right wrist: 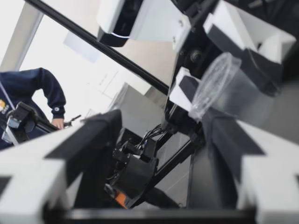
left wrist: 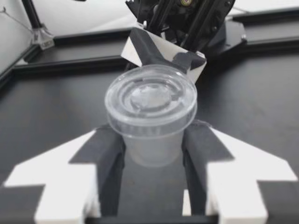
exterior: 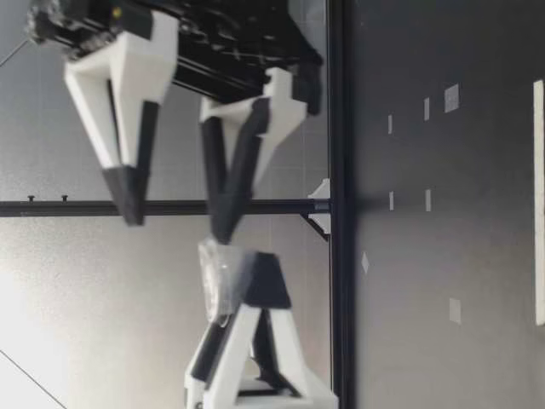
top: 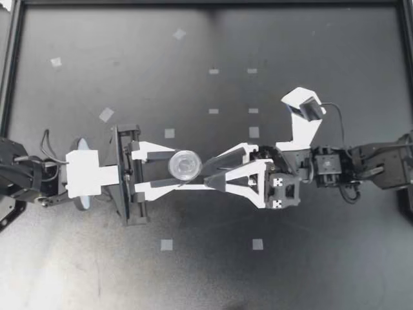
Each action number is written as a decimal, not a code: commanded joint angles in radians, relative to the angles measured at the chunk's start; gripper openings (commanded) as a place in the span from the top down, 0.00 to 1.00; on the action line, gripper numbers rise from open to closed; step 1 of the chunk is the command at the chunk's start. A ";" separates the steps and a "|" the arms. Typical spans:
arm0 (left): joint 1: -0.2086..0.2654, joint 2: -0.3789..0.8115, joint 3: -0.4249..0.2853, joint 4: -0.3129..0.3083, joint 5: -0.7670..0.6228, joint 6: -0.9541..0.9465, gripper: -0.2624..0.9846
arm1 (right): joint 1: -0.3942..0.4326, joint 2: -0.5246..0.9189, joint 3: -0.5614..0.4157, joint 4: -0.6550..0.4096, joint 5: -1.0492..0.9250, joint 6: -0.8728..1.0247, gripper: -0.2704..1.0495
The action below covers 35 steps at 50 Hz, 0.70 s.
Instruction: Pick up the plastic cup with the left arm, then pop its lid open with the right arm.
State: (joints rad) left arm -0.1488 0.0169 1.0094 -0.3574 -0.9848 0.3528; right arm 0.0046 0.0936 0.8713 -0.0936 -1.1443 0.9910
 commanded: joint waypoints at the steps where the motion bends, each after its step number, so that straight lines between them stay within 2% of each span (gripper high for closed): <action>1: 0.003 -0.009 -0.002 -0.002 0.012 -0.006 0.73 | -0.028 -0.071 -0.005 -0.003 -0.011 -0.026 0.30; 10: 0.000 -0.014 -0.008 -0.002 0.048 -0.008 0.73 | -0.117 -0.147 0.012 -0.095 0.002 -0.058 0.30; 16: 0.000 -0.020 -0.008 -0.003 0.043 -0.025 0.73 | -0.132 -0.178 0.009 -0.187 0.043 -0.115 0.30; 22: 0.000 -0.028 -0.006 -0.002 0.032 -0.058 0.73 | -0.130 -0.192 0.011 -0.272 0.124 -0.267 0.30; 35: 0.000 -0.035 -0.006 -0.002 0.040 -0.078 0.73 | -0.129 -0.192 0.054 -0.282 0.285 -0.618 0.31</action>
State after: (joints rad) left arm -0.1488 0.0107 1.0170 -0.3620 -0.9434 0.2761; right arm -0.1197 -0.0736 0.9281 -0.3758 -0.8790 0.4218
